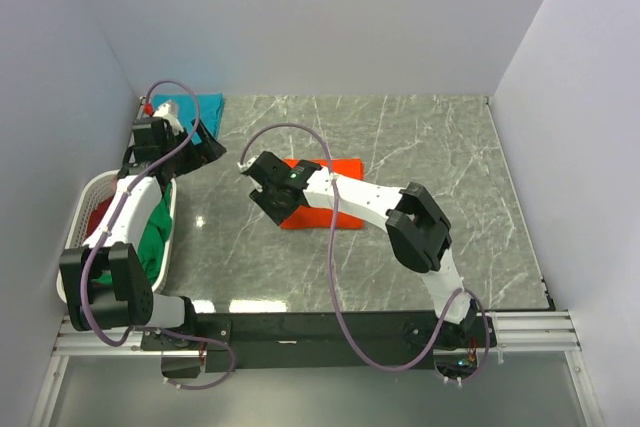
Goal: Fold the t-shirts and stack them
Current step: Fold the tshirt
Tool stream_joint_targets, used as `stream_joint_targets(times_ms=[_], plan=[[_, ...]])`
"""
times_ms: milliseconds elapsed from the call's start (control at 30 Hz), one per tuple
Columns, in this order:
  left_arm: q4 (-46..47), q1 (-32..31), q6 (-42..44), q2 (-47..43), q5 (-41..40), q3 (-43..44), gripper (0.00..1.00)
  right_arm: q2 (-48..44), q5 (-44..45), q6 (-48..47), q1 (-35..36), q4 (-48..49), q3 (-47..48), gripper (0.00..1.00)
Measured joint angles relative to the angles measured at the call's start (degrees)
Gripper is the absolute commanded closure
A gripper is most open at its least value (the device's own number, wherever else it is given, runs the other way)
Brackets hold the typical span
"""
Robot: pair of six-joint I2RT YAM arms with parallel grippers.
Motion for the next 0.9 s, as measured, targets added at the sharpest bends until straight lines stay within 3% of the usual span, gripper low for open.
stream_joint_targets(times_ms=[533, 733, 833, 867, 900], plan=[[0.07, 0.00, -0.94, 0.15, 0.09, -3.39, 0.01, 5.33, 0.13, 3.23, 1.09, 0.55, 0.02, 0.56], [0.66, 0.00, -3.34, 2.62, 0.52, -3.69, 0.01, 7.10, 0.28, 3.85, 0.85, 2.16, -1.07, 0.72], [1.95, -0.02, -4.90, 4.24, 0.81, -4.55, 0.05, 6.62, 0.74, 3.69, 0.57, 3.39, -2.27, 0.87], [2.23, -0.02, -5.33, 4.72, 1.07, -4.94, 0.05, 6.36, 0.70, 3.65, 0.35, 3.67, -2.67, 0.98], [2.45, -0.02, -5.84, 5.18, 1.31, -5.22, 0.06, 6.19, 0.52, 3.45, 0.11, 3.91, -3.02, 1.00]])
